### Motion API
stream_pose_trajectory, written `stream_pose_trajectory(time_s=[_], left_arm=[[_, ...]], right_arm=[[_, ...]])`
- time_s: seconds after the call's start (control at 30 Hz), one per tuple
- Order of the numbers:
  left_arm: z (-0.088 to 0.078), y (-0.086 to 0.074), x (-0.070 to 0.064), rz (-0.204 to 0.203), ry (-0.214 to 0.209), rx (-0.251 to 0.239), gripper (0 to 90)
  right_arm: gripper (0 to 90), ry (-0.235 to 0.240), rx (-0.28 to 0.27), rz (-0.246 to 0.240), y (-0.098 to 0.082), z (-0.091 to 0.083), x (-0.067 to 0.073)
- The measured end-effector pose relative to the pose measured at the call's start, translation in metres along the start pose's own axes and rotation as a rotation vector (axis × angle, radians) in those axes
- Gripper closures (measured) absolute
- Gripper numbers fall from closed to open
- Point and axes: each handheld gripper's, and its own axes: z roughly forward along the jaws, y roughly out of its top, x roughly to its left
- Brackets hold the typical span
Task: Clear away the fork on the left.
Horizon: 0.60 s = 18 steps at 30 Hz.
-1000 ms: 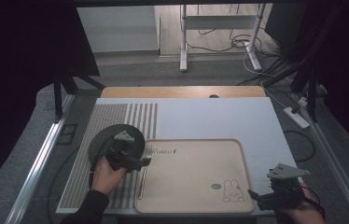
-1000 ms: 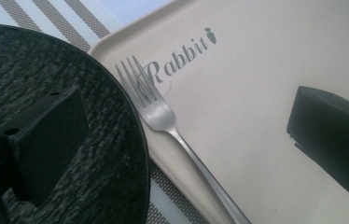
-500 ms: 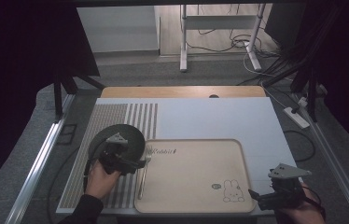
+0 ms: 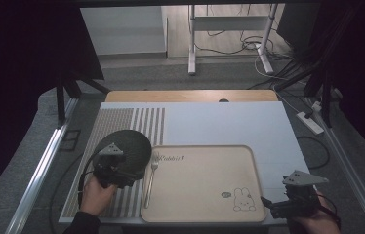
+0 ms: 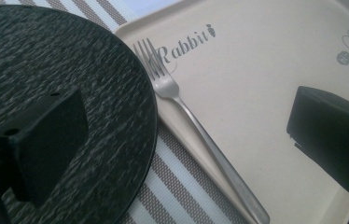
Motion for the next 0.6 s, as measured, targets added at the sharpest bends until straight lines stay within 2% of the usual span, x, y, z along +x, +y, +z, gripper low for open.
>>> stream_pose_trajectory(time_s=[0.27,0.47,0.6], left_arm=[[-0.009,-0.009,-0.004,-0.004,0.007,-0.004,0.0],[-0.015,-0.015,-0.009,-0.010,0.057,0.001,0.0],[-0.018,-0.019,-0.010,-0.014,0.058,0.000,0.0]], right_arm=[[0.0,0.000,-0.002,0.001,0.000,0.000,0.000],[0.0,0.000,0.002,-0.010,0.000,0.001,0.001],[0.0,-0.002,0.005,-0.013,0.000,0.000,0.001]])
